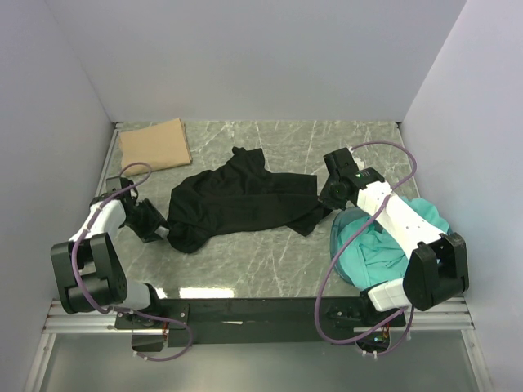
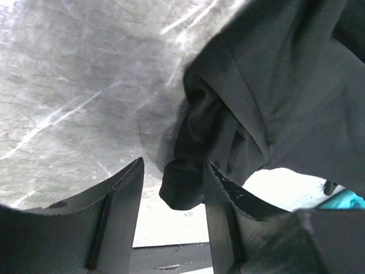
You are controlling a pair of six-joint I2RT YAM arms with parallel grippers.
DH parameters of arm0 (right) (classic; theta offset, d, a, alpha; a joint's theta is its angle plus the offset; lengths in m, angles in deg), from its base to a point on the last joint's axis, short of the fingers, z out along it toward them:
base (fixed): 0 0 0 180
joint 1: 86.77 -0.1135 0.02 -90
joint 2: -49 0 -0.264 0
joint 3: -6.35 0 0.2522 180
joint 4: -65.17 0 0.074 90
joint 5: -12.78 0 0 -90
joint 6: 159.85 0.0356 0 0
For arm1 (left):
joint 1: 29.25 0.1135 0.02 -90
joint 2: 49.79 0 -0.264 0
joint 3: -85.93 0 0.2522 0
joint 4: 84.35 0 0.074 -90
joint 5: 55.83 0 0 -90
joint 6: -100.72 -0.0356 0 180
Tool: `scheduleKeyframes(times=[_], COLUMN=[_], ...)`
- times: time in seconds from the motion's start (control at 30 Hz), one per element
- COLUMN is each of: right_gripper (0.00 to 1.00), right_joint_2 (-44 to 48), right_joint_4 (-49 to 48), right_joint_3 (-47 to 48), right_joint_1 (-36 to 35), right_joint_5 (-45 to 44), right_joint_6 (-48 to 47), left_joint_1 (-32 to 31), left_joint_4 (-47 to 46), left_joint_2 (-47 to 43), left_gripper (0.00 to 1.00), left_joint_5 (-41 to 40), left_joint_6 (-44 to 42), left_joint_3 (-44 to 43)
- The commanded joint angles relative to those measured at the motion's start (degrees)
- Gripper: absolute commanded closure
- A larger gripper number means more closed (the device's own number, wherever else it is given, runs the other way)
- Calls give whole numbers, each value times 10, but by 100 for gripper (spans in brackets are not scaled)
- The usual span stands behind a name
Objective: Fold and stack the t-shirts
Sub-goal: Flatten the tshirt out
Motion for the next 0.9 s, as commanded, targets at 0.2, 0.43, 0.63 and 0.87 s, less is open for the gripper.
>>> scheduleKeyframes(times=[0.2,0.43,0.63,0.87], right_gripper=[100,100,100,100], right_joint_2=[12,9,4,-1], right_joint_4=[-12,-15,-17,-27], right_joint_3=[9,5,6,2], right_joint_1=[-3,-3,-3,-3], right_joint_5=[-5,-4,-3,4], right_joint_6=[7,10,7,9], left_joint_1=[3,2,2,0], left_joint_4=[0,-3,11,-7], left_joint_2=[-54,-67,-38,-7], left_gripper=[51,48,49,54], left_joint_5=[39,65,68,103], left_joint_6=[-28,-36,-41,-38], left_joint_3=[-7,-4,-5,0])
